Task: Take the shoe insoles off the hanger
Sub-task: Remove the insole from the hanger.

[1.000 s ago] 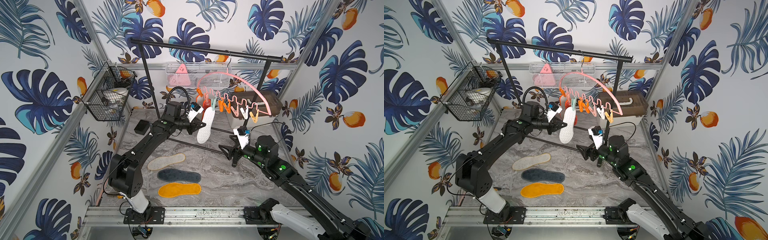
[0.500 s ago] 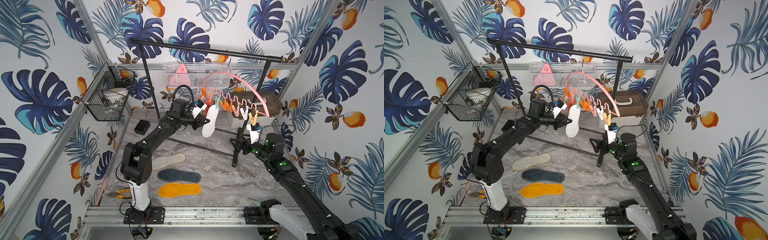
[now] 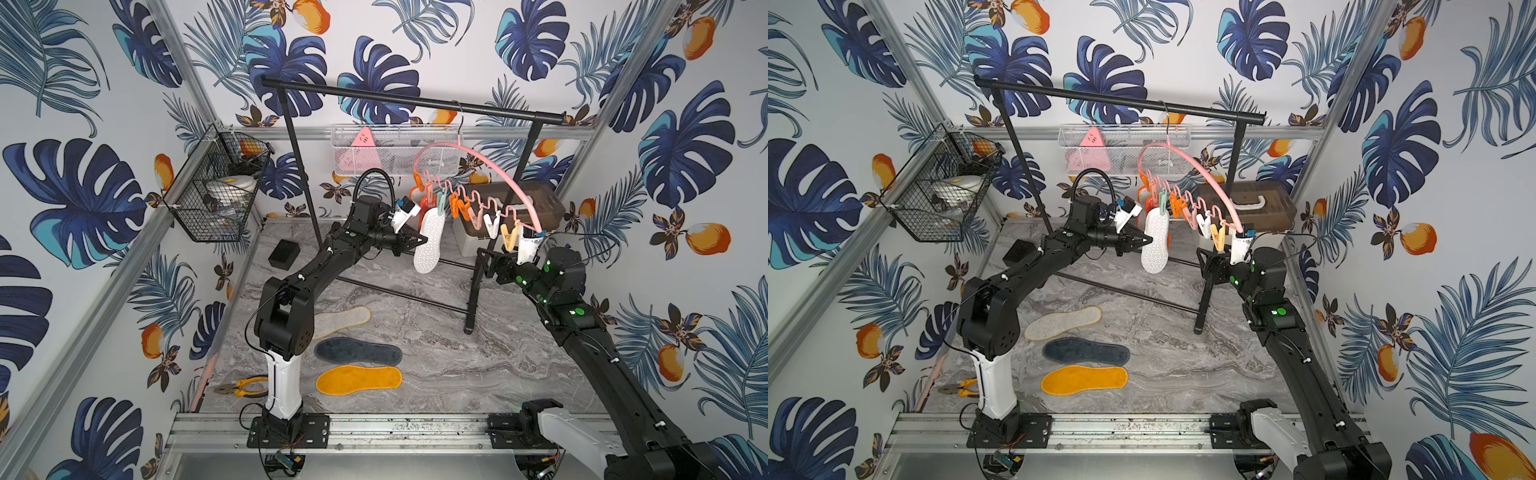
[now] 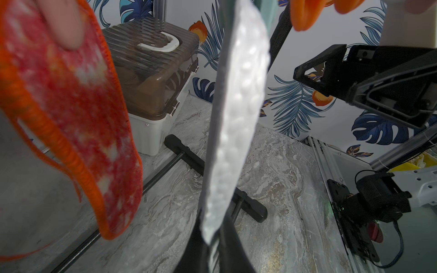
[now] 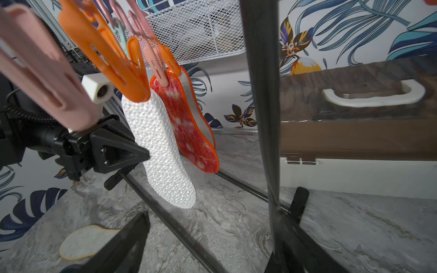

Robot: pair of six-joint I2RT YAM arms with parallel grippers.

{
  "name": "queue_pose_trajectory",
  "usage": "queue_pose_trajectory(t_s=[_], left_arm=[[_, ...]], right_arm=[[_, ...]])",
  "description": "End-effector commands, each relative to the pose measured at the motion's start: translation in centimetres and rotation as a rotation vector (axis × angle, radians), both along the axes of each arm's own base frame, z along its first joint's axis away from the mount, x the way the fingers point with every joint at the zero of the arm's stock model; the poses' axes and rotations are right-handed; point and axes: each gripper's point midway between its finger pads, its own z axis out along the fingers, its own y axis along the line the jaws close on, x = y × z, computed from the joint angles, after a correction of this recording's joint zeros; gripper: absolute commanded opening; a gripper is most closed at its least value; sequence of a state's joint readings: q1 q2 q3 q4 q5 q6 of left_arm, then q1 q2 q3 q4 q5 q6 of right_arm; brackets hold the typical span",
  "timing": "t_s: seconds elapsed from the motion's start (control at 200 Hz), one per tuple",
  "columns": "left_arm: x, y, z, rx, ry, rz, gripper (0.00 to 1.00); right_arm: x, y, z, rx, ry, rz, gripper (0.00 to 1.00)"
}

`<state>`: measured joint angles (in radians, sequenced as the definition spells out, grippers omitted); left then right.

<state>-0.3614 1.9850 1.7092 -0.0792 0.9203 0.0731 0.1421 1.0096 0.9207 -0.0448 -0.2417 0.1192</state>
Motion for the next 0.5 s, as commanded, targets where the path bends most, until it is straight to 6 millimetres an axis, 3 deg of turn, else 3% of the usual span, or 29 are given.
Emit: queue_pose_trajectory(t_s=[0.0,0.265,0.495], left_arm=[[0.0,-0.2,-0.1,-0.003,0.025,-0.006,0.12],[0.3,-0.5,0.0,-0.014,0.03,-0.011,0.13],[-0.2,-1.1,0.5,-0.024,0.032,-0.034,0.13]], right_arm=[[0.4,-1.5,1.4,-0.027,-0.034,-0.089,0.85],[0.1,-3.0,3.1,-0.092,-0.044,-0.157,0.84],[-2.6,0.6,7.9,-0.067,-0.142,0.078,0.79]])
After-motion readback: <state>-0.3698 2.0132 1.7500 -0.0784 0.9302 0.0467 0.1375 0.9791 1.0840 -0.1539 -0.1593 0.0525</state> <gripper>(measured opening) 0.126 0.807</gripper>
